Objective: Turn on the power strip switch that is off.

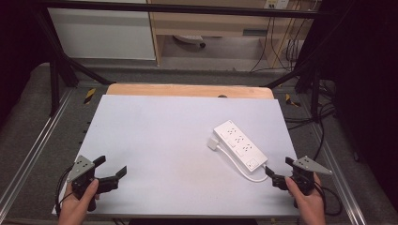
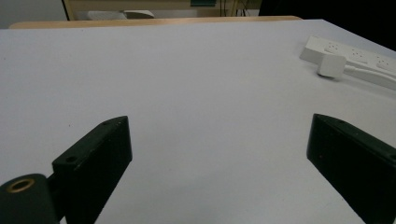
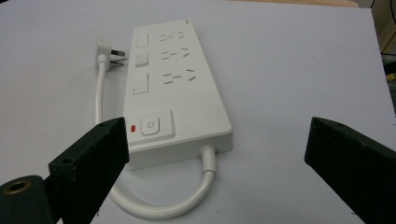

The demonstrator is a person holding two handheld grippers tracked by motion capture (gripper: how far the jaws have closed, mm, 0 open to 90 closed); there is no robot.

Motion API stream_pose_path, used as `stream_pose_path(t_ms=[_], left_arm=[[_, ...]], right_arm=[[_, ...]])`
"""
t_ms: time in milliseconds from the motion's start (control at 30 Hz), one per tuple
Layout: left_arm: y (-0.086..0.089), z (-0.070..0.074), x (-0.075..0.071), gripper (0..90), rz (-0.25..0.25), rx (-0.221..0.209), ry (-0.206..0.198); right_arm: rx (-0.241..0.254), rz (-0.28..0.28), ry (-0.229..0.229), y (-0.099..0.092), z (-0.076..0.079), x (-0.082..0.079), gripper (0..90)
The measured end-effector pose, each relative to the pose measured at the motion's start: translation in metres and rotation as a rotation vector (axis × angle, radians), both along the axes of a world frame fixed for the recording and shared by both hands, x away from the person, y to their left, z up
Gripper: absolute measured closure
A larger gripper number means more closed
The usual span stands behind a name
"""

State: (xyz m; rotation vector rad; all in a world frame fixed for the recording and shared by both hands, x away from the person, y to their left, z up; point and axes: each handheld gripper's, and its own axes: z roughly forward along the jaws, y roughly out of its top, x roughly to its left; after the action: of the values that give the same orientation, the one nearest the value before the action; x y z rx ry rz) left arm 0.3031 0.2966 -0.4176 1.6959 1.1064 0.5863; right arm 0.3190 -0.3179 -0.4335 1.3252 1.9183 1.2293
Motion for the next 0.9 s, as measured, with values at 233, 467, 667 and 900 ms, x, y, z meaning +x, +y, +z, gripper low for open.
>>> stream_pose_path(t_ms=[233,467,667,900], left_arm=[[-0.001,-0.001,0.001,6.5,-0.011,0.004,0.003],[-0.002,-0.001,0.001,6.3,-0.019,0.01,0.006],[-0.002,-0.001,0.001,6.2,-0.021,0.012,0.009],[-0.002,-0.002,0.001,6.1,-0.023,0.012,0.009]], right_arm=[[-0.005,0.011,0.027,0.001,0.0,0.0,5.3],[0.025,0.014,0.057,-0.001,0.005,0.0,4.0],[0.031,0.009,0.052,-0.002,0.01,-0.001,4.5],[0.053,0.014,0.044,-0.003,0.012,-0.001,3.8]])
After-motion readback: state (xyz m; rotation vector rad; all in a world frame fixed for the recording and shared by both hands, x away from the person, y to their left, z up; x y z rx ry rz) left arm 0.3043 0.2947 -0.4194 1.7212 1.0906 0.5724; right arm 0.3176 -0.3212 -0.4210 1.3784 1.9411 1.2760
